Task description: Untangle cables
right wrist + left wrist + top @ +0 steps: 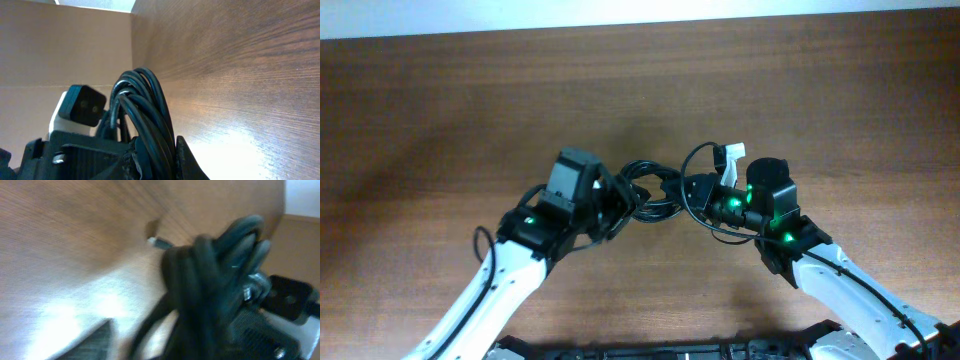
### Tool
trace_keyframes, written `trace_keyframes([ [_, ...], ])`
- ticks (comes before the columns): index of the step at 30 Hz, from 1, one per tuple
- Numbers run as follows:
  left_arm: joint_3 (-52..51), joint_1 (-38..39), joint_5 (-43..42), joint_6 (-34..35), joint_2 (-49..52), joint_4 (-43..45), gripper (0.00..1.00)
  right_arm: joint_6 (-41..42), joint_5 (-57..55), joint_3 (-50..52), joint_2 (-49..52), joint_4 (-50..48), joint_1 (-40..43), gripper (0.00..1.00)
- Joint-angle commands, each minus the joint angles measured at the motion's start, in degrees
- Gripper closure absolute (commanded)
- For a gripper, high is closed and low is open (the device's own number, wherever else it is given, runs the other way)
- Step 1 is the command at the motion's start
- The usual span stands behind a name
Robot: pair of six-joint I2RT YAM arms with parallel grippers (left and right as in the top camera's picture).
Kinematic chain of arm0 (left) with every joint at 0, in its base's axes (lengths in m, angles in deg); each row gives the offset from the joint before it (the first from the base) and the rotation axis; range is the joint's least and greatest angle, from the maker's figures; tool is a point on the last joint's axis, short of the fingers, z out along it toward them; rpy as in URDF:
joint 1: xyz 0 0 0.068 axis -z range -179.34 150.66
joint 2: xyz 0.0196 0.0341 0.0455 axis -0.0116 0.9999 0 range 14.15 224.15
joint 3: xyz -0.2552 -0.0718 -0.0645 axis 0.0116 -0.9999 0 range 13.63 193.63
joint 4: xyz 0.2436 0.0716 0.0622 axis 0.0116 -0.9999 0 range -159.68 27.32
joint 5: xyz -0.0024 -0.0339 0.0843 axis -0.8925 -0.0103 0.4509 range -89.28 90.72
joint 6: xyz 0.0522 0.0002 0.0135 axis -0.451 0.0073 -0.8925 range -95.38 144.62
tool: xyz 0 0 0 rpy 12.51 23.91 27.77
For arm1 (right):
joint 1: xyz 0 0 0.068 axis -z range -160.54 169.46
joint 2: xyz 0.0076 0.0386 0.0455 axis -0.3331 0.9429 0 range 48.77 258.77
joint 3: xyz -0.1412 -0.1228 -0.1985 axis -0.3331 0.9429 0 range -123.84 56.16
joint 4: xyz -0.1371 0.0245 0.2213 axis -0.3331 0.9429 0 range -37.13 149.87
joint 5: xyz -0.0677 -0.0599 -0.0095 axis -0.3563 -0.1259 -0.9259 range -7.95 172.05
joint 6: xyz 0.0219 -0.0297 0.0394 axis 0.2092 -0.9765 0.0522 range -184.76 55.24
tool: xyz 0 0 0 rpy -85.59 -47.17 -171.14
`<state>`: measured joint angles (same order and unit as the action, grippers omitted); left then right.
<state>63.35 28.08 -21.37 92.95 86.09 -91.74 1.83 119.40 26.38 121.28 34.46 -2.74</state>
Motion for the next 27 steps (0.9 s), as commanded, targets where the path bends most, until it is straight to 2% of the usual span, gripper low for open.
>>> trace_keyframes([
  [1,0.59,1.31,0.85,4.33,3.98,6.38,1.0,1.62,-0.98,-0.59,-0.13,-0.85,-0.35,0.95],
  [2,0.59,1.27,0.98,4.31,3.96,7.43,1.0,1.25,-0.98,-0.59,-0.13,-0.57,-0.35,0.88],
  [4,0.61,0.94,1.46,3.17,3.85,9.03,1.0,-2.43,-0.04,-0.55,-0.13,-0.26,-0.2,0.6],
  [5,0.61,-0.15,2.29,-0.55,3.85,9.05,1.0,-6.86,2.21,-0.55,-0.13,-0.26,0.15,0.4],
  [6,0.61,-1.29,2.49,-4.42,3.85,9.05,1.0,-9.81,5.09,-0.55,-0.13,-0.22,0.66,0.3],
  [7,0.61,-3.8,2.01,-10.27,3.85,8.81,1.0,-13.09,8.55,-0.55,-0.13,0.39,1.49,0.26],
  [9,0.61,-9.84,-1.27,-22.29,3.78,8.83,1.0,-22.27,17.86,-0.55,-0.13,2.86,4.35,0.23],
  [12,0.61,-17.77,-10.29,-33.75,3.8,7.1,1.0,-36.48,35.58,-0.55,-0.13,11.61,12.24,0.19],
  [14,0.61,-21.4,-18.05,-43.25,3.8,6.67,1.0,-37.07,41.18,-0.57,-0.13,11.87,18.01,0.16],
  [15,0.61,-22.01,-21.59,-48.87,3.8,6.49,1.0,-37.03,41.35,-0.57,-0.13,10.73,20.61,0.14],
  [18,0.59,-20.94,-27.23,-59.56,3.8,5.6,1.0,-35.06,40.54,-0.57,-0.13,4.92,23.87,0.13],
  [21,0.59,-18.93,-29.59,-64.0,3.8,5.6,1.0,-33.14,39.1,-0.57,-0.13,0.13,22.67,0.13],
  [23,0.59,-18.32,-29.62,-65.46,3.8,5.64,1.0,-33.99,38.45,-0.55,-0.13,0.11,20.28,0.05],
  [25,0.59,-18.29,-30.42,-66.88,3.8,5.64,1.0,-36.81,37.05,-0.55,-0.13,0.13,16.65,0.05],
  [27,0.59,-18.32,-37.99,-71.97,3.8,5.62,1.0,-36.81,31.41,-0.55,-0.13,0.13,12.96,0.05],
])
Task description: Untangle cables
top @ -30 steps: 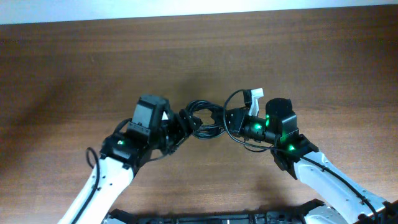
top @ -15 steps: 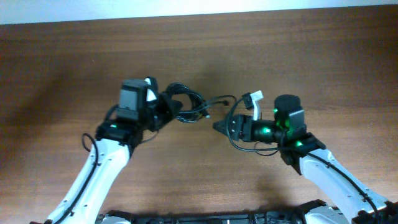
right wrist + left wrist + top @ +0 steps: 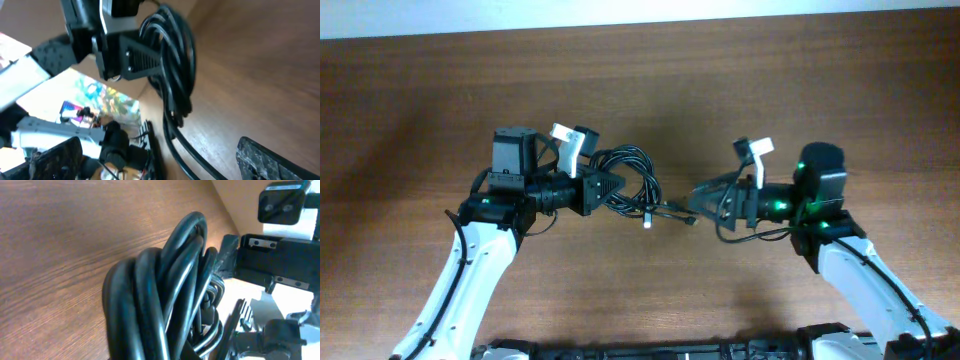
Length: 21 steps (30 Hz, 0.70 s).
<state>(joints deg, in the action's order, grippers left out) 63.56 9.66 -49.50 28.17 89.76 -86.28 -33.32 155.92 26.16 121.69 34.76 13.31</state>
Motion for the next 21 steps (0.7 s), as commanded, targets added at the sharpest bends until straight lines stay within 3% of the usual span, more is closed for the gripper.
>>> trace_keyframes([
  [1,0.37,0.13,-12.98,-8.44,0.13,0.15,1.0,-1.66,-7.67,-0.33,-0.55,-0.2,-4.37,0.05],
  [3,0.37,0.13,-15.17,-8.39,0.17,0.09,1.0,-1.64,-10.6,-0.33,-0.55,-0.63,-7.28,0.05],
  [6,0.37,0.13,-19.58,-8.37,0.24,0.04,1.0,-1.64,-10.58,-0.33,-0.55,-3.45,-10.8,0.13],
  [9,0.37,1.66,-19.45,-8.37,0.26,-1.11,1.0,-1.07,-10.6,-0.35,-0.55,-4.55,-10.75,0.36],
  [11,0.37,3.69,-18.71,-8.37,0.26,-1.14,1.0,2.58,-10.51,-0.35,-0.55,-4.72,-10.78,0.71],
  [13,0.37,5.29,-15.89,-8.33,0.26,-1.11,1.0,4.44,-10.54,-0.35,-0.55,-4.7,-10.78,0.96],
  [15,0.37,5.75,-12.92,-7.61,0.26,-1.05,1.0,4.44,-10.58,-0.33,-0.55,-4.7,-10.75,0.96],
  [17,0.37,5.6,-9.73,-2.54,0.24,-0.02,1.0,4.44,-10.58,-0.33,-0.55,-4.68,-10.75,0.96],
  [19,0.39,5.4,-9.77,-2.43,0.24,0.87,0.85,4.44,-11.72,-0.33,-0.55,-4.63,-10.71,0.96],
  [21,1.36,3.37,-9.94,-1.05,-0.35,0.83,0.63,5.11,-13.79,-0.33,-0.55,-4.2,-10.71,0.96],
])
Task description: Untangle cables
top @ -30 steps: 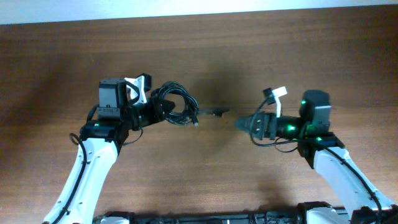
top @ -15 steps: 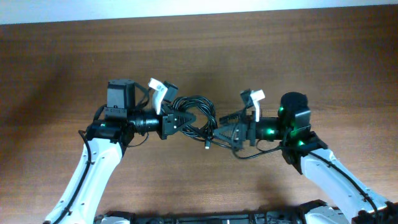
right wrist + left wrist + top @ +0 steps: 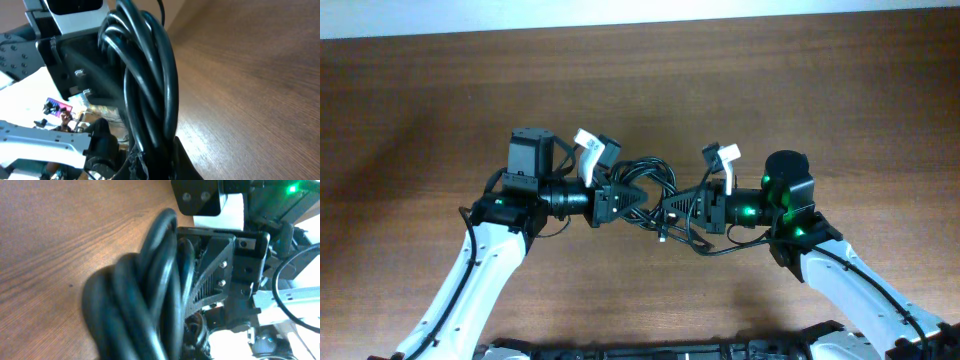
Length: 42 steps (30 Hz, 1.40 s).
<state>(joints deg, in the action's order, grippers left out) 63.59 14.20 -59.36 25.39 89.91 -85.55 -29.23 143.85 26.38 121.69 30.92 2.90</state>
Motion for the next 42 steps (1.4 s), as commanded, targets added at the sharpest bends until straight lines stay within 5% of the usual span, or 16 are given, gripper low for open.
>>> trace_keyframes([
  [1,2.89,-3.74,-0.09,3.15,-1.38,0.11,0.52,0.98,-2.38,-0.55,-0.55,-0.09,-0.31,0.96],
  [8,4.9,-12.22,1.95,10.82,-6.1,0.0,0.46,0.96,-2.6,-0.55,-0.55,-0.09,-0.31,0.96],
  [12,4.9,-8.94,3.52,16.0,-6.1,-0.42,0.59,0.96,-4.22,-0.55,-0.55,0.28,-0.31,0.96],
  [19,4.9,1.09,23.43,29.24,-6.12,-5.05,0.66,0.94,-10.32,-0.55,-0.55,4.2,-0.31,0.96],
  [35,4.9,8.59,40.89,34.62,-6.1,-8.31,0.64,0.7,-11.5,-0.55,-0.55,6.8,-0.33,0.96],
  [42,4.9,8.61,40.83,37.42,-6.01,-4.81,0.65,-0.81,-11.74,-0.55,-0.55,6.8,-0.33,0.96],
])
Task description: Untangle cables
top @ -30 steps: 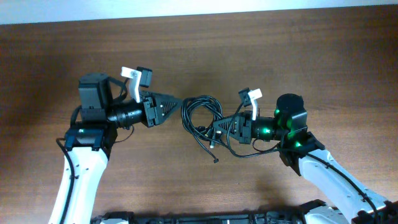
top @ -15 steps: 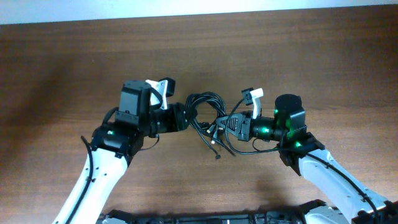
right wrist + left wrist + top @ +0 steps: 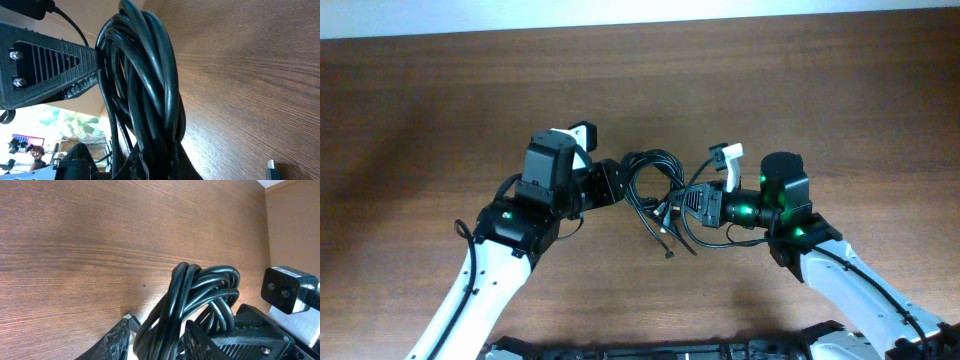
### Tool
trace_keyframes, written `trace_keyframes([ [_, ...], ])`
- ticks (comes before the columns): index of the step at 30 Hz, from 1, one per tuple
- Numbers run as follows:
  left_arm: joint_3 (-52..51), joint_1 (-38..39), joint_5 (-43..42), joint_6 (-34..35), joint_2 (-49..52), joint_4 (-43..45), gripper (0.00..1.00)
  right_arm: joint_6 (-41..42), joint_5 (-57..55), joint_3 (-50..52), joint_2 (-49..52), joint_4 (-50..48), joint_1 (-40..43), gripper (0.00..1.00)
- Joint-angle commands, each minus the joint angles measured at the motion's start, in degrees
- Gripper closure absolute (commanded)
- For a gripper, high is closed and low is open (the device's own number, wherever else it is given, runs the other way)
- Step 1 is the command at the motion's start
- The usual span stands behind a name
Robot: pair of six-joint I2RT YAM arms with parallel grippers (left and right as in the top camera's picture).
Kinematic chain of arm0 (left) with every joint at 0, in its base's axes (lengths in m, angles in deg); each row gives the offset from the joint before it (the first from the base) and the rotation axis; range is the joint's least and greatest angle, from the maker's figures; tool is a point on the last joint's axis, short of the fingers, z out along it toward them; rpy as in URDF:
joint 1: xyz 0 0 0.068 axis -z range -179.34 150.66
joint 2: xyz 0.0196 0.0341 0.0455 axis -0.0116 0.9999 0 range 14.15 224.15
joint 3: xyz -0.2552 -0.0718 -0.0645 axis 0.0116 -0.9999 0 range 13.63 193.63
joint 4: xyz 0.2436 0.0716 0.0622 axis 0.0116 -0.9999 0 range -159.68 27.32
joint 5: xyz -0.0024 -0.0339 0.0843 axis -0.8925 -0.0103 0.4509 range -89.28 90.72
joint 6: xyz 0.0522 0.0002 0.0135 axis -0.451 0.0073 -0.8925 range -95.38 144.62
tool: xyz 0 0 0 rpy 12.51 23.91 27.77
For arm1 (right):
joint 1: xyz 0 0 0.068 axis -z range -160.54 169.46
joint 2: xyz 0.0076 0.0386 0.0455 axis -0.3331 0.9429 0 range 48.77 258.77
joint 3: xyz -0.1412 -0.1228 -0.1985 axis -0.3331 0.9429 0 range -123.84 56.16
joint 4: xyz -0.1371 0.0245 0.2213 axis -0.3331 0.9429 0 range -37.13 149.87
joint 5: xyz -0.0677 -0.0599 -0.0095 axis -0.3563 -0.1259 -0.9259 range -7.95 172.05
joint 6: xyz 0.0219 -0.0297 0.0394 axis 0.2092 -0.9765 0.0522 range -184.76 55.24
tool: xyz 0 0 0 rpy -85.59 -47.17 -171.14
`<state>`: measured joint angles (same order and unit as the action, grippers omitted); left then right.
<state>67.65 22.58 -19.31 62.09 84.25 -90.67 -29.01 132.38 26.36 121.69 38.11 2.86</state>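
A bundle of black cables (image 3: 655,180) hangs coiled between my two grippers above the middle of the wooden table. My left gripper (image 3: 610,187) grips its left side; in the left wrist view the coils (image 3: 200,287) run down between the two fingers (image 3: 120,340), with a thin gap on one side. From the right, my right gripper (image 3: 682,207) is shut on the bundle (image 3: 150,75), fingertips pinched at the bottom of that view (image 3: 157,162). One loose cable end (image 3: 667,252) dangles below. A small plug (image 3: 270,167) shows low right.
Brown wooden table (image 3: 820,100) all round, its far edge along the top of the overhead view. The left gripper's ribbed finger (image 3: 45,55) sits close against the bundle, and the right wrist's camera box (image 3: 287,290) is right behind it.
My left wrist has turned and its gripper sits slightly further left. The coil's loop shows rounder from above, and a loose cable end now hangs below it. The right arm has barely moved.
Both grippers were first pressed together on the bundle at the table's middle. Then the arms stood apart, the bundle at the left gripper and a strand with a plug stretched toward the right. Then they were together again, and both still hold the coil now.
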Motion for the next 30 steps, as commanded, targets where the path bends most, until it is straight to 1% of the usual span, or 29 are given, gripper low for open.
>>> trace_keyframes([
  [1,0.83,0.24,0.79,0.72,-0.33,0.31,0.66,-1.03,-0.26,-0.52,-0.55,-0.39,-0.28,0.96],
  [5,0.83,0.24,0.9,0.72,0.13,0.59,0.68,-1.03,-0.26,-0.52,-0.55,-0.39,-0.28,0.96],
  [9,0.83,1.77,-0.11,0.92,2.95,3.63,0.74,-1.01,-1.57,-0.52,-0.55,0.2,-0.28,0.96],
  [10,0.83,1.84,-0.09,0.92,2.95,4.42,0.78,-1.01,-2.45,-0.52,-0.55,0.98,-0.28,0.96],
  [12,0.85,1.84,-0.09,0.9,2.95,4.76,0.83,-1.01,-2.67,-0.52,-0.55,1.57,-0.28,0.96],
  [13,0.85,1.86,-0.09,0.9,2.95,4.55,0.87,-1.01,-3.02,-0.52,-0.55,2.01,-0.28,0.96],
  [14,0.85,1.84,-0.09,0.87,2.95,4.31,0.92,-1.01,-3.04,-0.52,-0.55,2.36,-0.28,0.96],
  [15,0.85,1.84,-0.09,0.87,2.95,4.31,1.0,-1.01,-3.08,-0.52,-0.55,2.4,-0.26,0.96],
  [17,0.85,1.84,-0.09,0.85,2.82,4.04,1.0,-1.01,-4.66,-0.52,-0.55,2.8,-0.26,0.96],
  [19,1.16,0.76,-0.52,0.9,1.62,3.91,1.0,-1.01,-10.86,-0.52,-0.55,6.64,-0.26,0.96],
  [21,2.67,-2.4,-1.81,0.9,-0.61,3.91,1.0,-1.01,-15.47,-0.52,-0.55,11.45,-0.26,0.96],
  [22,3.21,-4.09,-1.77,0.87,-1.6,3.96,1.0,-1.03,-15.74,-0.52,-0.55,12.39,-0.26,0.96],
  [23,3.58,-8.35,-1.55,0.87,-3.52,3.93,1.0,-1.01,-15.72,-0.52,-0.55,12.9,-0.26,0.96],
  [24,3.58,-10.36,-1.57,0.81,-4.0,3.91,1.0,-1.01,-15.72,-0.52,-0.55,12.87,-0.26,0.96],
  [25,3.58,-13.0,-1.6,-0.72,-4.22,3.61,1.0,-1.01,-15.72,-0.52,-0.55,12.87,-0.26,0.96],
  [27,3.58,-15.76,-1.57,-5.27,-4.17,2.16,1.0,-1.03,-15.8,-0.52,-0.55,12.87,-0.26,0.96],
  [29,3.58,-18.51,-1.55,-13.68,-4.17,-0.94,1.0,-1.01,-16.31,-0.52,-0.55,12.87,-0.26,0.96],
  [30,3.56,-19.28,-1.42,-16.22,-4.17,-3.15,1.0,-1.01,-16.35,-0.52,-0.55,12.87,-0.26,0.96],
])
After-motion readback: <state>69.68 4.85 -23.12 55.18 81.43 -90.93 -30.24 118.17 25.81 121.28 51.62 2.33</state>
